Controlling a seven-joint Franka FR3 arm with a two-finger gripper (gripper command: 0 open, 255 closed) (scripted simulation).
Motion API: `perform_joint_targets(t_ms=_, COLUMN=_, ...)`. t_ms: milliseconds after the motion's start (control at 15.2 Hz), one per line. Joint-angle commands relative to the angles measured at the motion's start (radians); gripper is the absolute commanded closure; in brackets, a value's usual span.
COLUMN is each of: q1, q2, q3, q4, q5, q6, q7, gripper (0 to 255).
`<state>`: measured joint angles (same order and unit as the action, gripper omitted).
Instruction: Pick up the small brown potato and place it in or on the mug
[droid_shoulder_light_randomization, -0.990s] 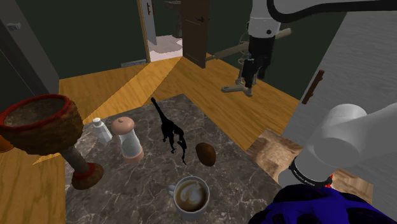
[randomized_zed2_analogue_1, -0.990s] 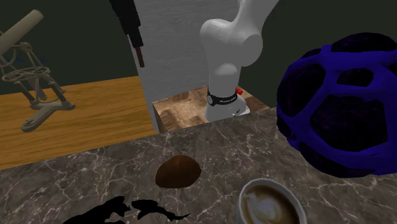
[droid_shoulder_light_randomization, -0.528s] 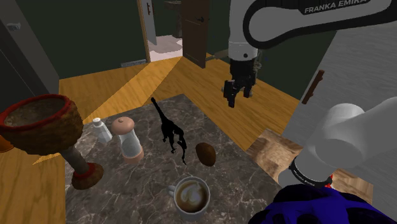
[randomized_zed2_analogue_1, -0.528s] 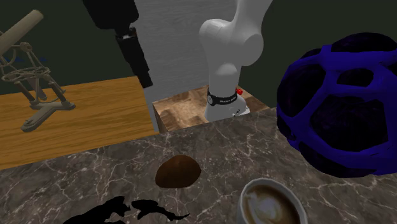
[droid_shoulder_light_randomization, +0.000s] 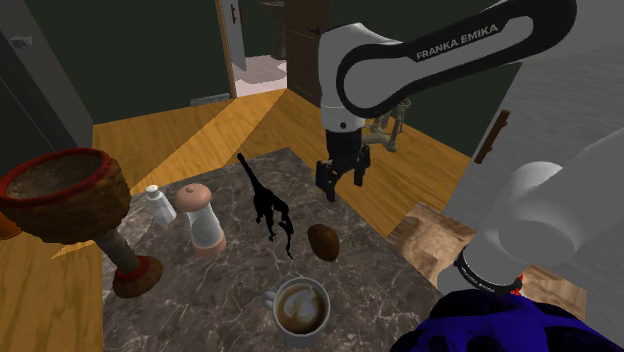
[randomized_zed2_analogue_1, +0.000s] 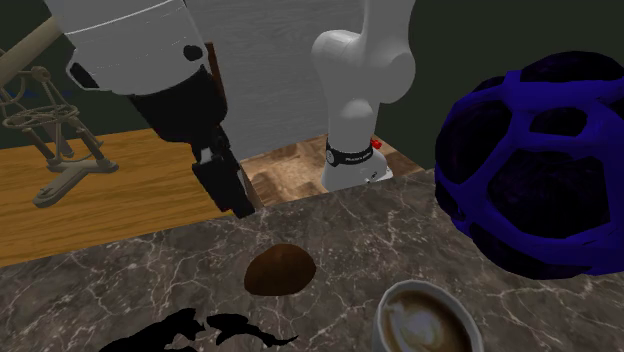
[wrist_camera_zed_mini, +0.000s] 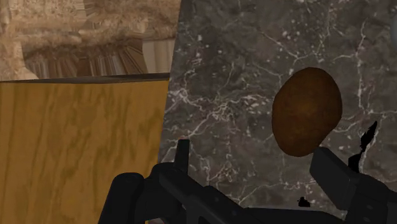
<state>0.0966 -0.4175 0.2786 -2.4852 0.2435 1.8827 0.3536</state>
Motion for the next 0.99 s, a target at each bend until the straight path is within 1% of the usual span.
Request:
perform_joint_targets(t_ms=0, q1=0.011, q2=0.058, q3=0.025, q4=0.005, q5=0.027, q6=0.046, q7=0.032, gripper=0)
perform_joint_targets(t_ms=330, q1=0.038, q2=0.230, q3=0.085, q4=0.058, q5=0.076, q6=0.150, q7=0.116, gripper=0)
perform_joint_targets(t_ms=396, q1=0.041, q2=0.248, q3=0.090, q4=0.065, q5=0.079, q6=0.160, q7=0.124, gripper=0)
perform_joint_targets(t_ms=924, q1=0.054, q2=0.295, q3=0.110, q4=0.001, q5=0.092, q6=0.273, q7=0.123, gripper=0)
